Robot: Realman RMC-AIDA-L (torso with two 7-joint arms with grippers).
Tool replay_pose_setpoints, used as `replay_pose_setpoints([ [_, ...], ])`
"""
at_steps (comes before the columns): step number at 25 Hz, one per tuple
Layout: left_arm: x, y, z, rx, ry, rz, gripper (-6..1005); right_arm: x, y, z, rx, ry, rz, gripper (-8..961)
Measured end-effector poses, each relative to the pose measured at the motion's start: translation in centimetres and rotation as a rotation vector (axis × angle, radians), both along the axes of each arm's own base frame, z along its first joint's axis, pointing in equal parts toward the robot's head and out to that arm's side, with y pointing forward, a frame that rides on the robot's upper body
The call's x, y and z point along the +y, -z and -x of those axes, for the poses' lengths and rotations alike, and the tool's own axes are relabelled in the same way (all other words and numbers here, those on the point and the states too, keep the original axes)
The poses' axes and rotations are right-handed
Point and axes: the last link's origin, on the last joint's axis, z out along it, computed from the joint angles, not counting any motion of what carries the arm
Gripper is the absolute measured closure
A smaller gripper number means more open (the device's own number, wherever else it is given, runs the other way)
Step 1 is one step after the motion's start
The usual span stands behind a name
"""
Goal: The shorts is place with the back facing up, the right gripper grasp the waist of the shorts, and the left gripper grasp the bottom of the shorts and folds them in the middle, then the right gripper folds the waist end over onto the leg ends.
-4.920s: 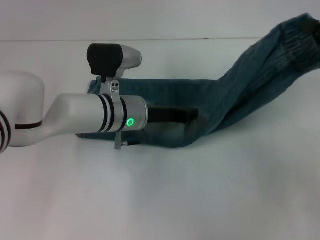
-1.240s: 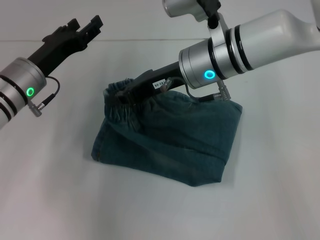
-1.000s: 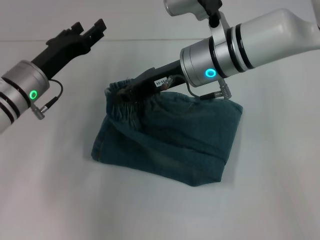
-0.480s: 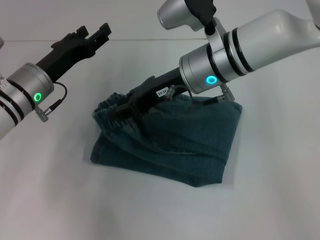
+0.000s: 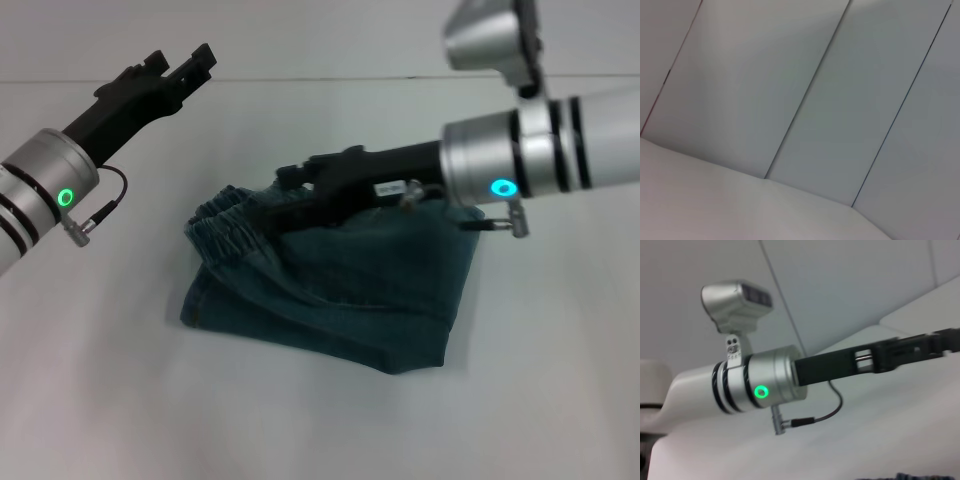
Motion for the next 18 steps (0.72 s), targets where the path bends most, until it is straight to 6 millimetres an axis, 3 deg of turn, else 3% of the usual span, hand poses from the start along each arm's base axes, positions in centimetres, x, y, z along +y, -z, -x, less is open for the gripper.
replay_pose_setpoints([
  [5,-0.5,-0.1,-0.1,-0.023,0.027,0.007,165,-0.8,-0.9,-2.7,0.055,0.049,-0.043,127],
  [10,-1.8,-0.3,-0.2,-0.066,0.078,0.013,117,-1.8,-1.3,-4.4,0.082,0.053,-0.063,113],
  [18,-5.3,-1.6,-0.7,-0.176,0.250,0.010,123,-3.6,-2.0,-6.1,0.145,0.012,-0.071,296],
])
